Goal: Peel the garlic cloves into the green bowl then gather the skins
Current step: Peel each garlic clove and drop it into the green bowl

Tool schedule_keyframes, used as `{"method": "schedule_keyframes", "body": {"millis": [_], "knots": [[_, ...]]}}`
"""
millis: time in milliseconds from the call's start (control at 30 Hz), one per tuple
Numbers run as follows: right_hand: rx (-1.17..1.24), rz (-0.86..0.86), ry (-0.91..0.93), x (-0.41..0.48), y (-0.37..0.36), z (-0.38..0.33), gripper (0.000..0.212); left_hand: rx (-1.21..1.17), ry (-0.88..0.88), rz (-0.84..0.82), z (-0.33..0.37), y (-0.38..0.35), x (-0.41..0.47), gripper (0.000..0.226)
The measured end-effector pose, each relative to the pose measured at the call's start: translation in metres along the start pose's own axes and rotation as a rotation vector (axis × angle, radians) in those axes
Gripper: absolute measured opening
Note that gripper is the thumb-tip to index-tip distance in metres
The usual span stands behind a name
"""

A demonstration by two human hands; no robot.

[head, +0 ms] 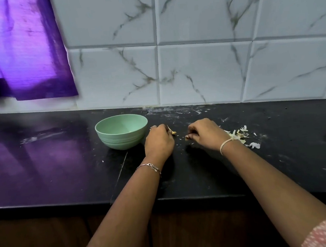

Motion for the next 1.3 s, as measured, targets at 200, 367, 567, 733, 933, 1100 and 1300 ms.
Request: {"method": "schedule_keyframes", "body": {"millis": [200,367,567,733,933,1100,1300], "knots": [[-0.143,0.010,0.144,0.013,0.045,-0.013,0.016,-0.006,0.002,0.022,-0.001,0.003,-0.001,0.026],[-0.297,0.180,0.182,0.011,0.071,-0.030,0.012,0.020,0.024,0.026,-0.002,0.003,-0.003,0.023],[-0.395,-0.109,0.192,-0.009,0.032,-0.033,0.013,0.031,0.021,0.027,-0.002,0.004,-0.006,0.020],[-0.318,0.145,0.132,0.005,0.069,-0.028,0.013,0.003,0.003,0.071,-0.001,0.005,-0.006,0.018],[-0.039,-0.145,0.021,-0.002,0.021,-0.004,0.015,-0.059,-0.188,0.029,-0.002,0.000,-0.009,0.035],[0.696,-0.017,-0.126,-0.004,0.022,0.012,0.018,-0.324,-0.306,-0.007,0.008,-0.008,-0.008,0.033],[0.901,-0.029,-0.180,-0.002,0.005,0.012,0.019,-0.489,-0.219,0.061,0.014,-0.012,0.003,0.017]]}}
Point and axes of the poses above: each hand's wrist, its own x-axis towards the middle knuckle, its own y-axis out of the back of the hand, z = x × y, the point moved 1 cm from there along x, towards the middle knuckle, and after that the axes turned 2 degrees about z, right-handed, at the moved point
